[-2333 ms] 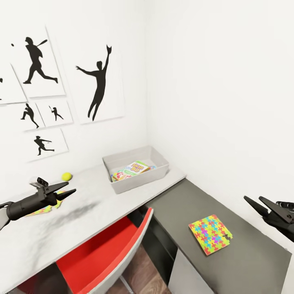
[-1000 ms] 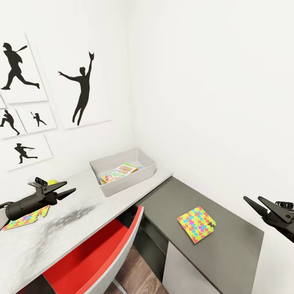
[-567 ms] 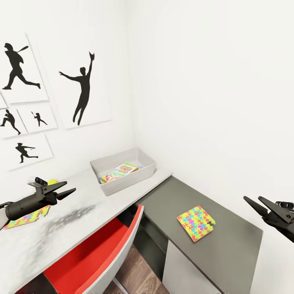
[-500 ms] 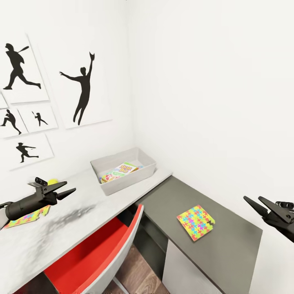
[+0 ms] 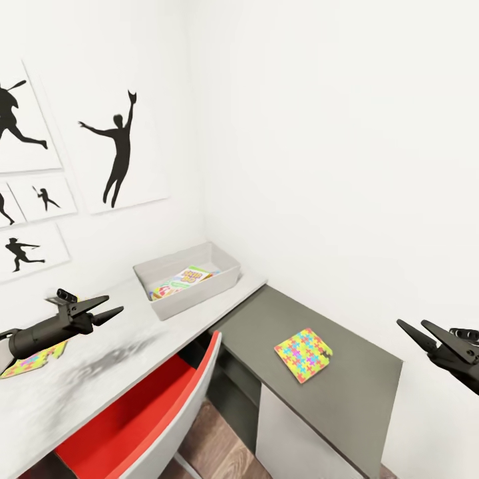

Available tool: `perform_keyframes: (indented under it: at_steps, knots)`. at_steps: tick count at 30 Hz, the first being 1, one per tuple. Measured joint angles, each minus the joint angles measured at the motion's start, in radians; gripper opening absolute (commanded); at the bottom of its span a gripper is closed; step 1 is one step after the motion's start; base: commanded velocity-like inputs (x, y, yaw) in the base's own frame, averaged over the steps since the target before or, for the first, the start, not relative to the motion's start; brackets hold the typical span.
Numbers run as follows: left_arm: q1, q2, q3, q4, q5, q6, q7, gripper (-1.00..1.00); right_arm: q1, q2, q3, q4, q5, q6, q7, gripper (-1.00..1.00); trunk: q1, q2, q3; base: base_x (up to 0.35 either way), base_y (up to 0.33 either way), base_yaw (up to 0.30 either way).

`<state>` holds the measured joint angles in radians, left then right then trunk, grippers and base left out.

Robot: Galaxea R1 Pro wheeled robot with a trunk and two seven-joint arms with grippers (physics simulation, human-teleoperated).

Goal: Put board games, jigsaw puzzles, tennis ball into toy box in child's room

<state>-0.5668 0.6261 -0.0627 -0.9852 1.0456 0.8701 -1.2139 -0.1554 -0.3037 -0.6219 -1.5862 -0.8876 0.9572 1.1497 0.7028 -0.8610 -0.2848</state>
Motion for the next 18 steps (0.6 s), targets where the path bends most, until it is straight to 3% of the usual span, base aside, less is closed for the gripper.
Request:
perform_keyframes:
  at_steps: [18]
  knots:
    - [0.001, 0.0, 0.0, 0.0, 0.0, 0.0, 0.0, 1.0, 0.0, 0.0, -0.002, 0.0, 0.0, 0.0, 0.001, 1.0, 0.0, 0.0, 0.024, -0.001, 0.0, -0.206]
